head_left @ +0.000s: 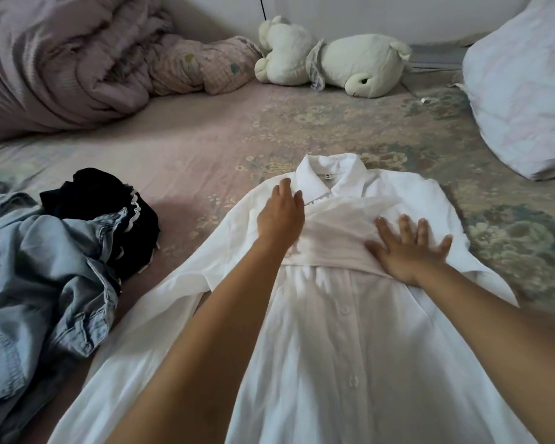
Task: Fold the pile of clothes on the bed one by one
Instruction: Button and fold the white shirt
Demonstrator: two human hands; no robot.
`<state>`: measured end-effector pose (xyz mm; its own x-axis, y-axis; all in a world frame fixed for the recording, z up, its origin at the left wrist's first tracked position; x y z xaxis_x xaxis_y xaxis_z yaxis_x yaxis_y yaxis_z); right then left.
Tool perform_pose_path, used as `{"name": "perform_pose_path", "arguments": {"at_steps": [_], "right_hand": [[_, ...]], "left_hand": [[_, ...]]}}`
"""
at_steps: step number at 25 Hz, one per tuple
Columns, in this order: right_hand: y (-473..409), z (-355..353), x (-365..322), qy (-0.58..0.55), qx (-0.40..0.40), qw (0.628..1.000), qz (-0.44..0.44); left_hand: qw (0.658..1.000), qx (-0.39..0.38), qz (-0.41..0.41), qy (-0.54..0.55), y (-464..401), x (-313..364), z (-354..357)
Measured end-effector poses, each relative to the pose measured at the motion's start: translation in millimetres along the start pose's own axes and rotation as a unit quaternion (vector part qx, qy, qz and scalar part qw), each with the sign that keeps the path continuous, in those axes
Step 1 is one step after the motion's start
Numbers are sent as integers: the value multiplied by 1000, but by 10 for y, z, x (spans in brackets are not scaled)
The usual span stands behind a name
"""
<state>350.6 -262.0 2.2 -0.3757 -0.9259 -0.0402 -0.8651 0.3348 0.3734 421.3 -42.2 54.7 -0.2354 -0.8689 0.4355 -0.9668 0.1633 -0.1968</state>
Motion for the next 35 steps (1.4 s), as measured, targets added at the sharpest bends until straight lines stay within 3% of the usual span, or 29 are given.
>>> {"name": "perform_pose_path", "arguments": {"at_steps": [3, 8, 10, 13, 17, 20, 22, 24, 26, 27, 30, 32, 33, 35], "right_hand": [[-12, -2, 12, 0, 0, 1000, -6], [-49, 2, 22, 12, -15, 1000, 5], [12, -145, 9, 28, -39, 999, 7], [414, -110, -87, 32, -9, 998, -49], [1603, 597, -307, 75, 56, 986, -137], [1954, 740, -185, 60, 87, 989, -104], [2033, 702, -109, 40, 70, 993, -83], [2163, 697, -117, 5, 34, 995, -89], [2333, 662, -176, -29, 15, 994, -101], [2443, 633, -209, -37, 11, 994, -106], [2854, 576, -444, -93, -11, 985, -148], [3128, 765, -659, -67, -11, 978, -196], [3252, 916, -757, -41, -11, 971, -237], [3419, 1158, -815, -21, -10, 957, -288]], "left_hand": [[978, -131, 69, -146, 190, -346, 280], [951, -240, 66, -185, 188, -460, 415], [952, -229, 85, -184, 227, -319, 274], [978, -168, 87, -82, 695, -319, -63], [970, -132, 151, -139, 2241, -657, -296], [958, -76, 225, -164, 2759, -839, -505], [968, 29, 149, -202, 2819, -1027, -900], [962, 70, -40, -263, 2936, -1280, -1276], [937, -30, -246, -247, 3114, -1445, -1400], [928, -71, -298, -212, 3205, -1511, -1380], [943, -79, -304, -113, 3311, -1699, -1367], [947, -82, -311, -19, 3312, -1773, -1378], [947, -80, -310, -19, 3328, -1769, -1386], [968, 2, -238, -85, 3417, -1588, -1457]]}}
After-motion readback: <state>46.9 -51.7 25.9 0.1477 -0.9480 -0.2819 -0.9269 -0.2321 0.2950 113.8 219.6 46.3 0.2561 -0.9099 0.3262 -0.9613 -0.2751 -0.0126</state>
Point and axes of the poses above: each hand's wrist, its own y-axis away from the middle knuckle, its own z-axis out of the palm, x = y × z, the point moved 3 cm from there along -y, towards the middle knuckle, and after that the axes turned 5 degrees about z, right-handed, at the moved point
